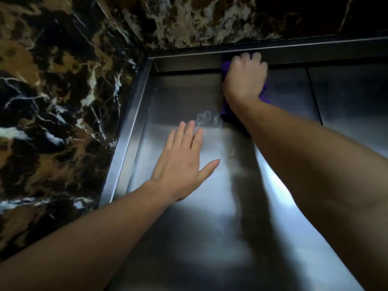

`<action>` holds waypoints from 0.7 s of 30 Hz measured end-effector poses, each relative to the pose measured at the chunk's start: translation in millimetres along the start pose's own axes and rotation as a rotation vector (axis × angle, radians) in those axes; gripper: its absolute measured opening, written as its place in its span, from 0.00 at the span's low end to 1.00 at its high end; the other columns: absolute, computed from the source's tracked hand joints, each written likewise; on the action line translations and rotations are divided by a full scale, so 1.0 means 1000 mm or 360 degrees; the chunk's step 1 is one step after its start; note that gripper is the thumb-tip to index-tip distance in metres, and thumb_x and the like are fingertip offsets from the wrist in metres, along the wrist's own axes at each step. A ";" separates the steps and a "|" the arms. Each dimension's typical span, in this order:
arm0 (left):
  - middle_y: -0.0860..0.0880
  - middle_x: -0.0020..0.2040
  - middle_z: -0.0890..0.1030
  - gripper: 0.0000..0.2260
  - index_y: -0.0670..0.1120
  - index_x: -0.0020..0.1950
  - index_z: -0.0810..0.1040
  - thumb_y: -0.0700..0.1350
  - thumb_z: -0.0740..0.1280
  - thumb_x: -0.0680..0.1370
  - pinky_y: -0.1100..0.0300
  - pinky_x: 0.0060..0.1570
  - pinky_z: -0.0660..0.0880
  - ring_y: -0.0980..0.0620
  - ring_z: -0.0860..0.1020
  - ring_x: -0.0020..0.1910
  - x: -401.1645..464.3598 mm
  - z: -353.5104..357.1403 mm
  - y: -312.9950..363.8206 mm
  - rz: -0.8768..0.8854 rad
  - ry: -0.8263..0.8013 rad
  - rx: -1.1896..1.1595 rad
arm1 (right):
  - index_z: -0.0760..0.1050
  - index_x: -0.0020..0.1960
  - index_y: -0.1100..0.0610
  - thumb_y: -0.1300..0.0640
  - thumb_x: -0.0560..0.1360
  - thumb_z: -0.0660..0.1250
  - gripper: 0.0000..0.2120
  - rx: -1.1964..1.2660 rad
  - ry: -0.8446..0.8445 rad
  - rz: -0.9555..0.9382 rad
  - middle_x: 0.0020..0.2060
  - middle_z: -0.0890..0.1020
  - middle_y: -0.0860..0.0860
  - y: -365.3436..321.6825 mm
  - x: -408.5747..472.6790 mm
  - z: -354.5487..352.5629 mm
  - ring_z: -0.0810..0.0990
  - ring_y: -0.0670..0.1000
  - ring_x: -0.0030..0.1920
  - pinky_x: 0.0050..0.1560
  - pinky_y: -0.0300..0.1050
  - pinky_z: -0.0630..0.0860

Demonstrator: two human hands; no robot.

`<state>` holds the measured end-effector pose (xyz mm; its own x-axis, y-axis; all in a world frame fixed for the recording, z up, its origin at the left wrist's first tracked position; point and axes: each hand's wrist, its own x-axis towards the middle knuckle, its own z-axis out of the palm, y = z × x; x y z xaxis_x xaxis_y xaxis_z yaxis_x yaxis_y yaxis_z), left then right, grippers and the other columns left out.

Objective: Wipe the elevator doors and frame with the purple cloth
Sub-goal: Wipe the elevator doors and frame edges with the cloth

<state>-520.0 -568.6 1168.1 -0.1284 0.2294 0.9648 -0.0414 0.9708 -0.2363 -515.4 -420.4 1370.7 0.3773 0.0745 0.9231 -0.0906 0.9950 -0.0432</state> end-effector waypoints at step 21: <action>0.45 0.84 0.51 0.35 0.45 0.83 0.54 0.65 0.52 0.82 0.50 0.81 0.49 0.46 0.48 0.83 -0.002 -0.007 -0.018 0.0104 0.0009 -0.0113 | 0.77 0.58 0.63 0.60 0.74 0.66 0.14 0.0178 -0.0101 -0.0091 0.57 0.79 0.62 -0.015 -0.004 -0.003 0.74 0.66 0.60 0.50 0.57 0.74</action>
<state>-511.9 -585.9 1171.0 -0.1228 0.2926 0.9483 0.0374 0.9562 -0.2902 -512.9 -435.3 1367.0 0.3259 0.0097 0.9453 -0.1738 0.9835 0.0498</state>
